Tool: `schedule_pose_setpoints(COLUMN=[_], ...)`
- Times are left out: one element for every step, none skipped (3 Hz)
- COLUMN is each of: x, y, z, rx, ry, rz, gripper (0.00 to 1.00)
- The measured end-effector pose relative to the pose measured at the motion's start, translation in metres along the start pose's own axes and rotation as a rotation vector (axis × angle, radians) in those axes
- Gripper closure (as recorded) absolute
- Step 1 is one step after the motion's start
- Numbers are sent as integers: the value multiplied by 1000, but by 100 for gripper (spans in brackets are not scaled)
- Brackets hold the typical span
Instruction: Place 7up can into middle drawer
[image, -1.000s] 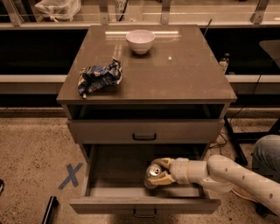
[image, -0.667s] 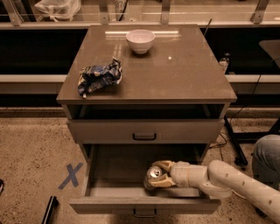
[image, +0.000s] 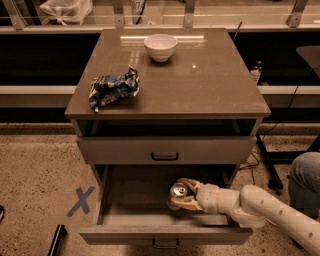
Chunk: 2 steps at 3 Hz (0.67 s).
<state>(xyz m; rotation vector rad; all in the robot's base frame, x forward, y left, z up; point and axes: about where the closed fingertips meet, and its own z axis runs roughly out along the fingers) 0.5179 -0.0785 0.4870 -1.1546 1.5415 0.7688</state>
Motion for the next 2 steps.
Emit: schedule_pose_setpoints(x=[0, 0], y=[1, 1], z=[2, 2], rx=[-5, -5], ry=[-1, -1], rz=[-1, -1], gripper=[0, 0])
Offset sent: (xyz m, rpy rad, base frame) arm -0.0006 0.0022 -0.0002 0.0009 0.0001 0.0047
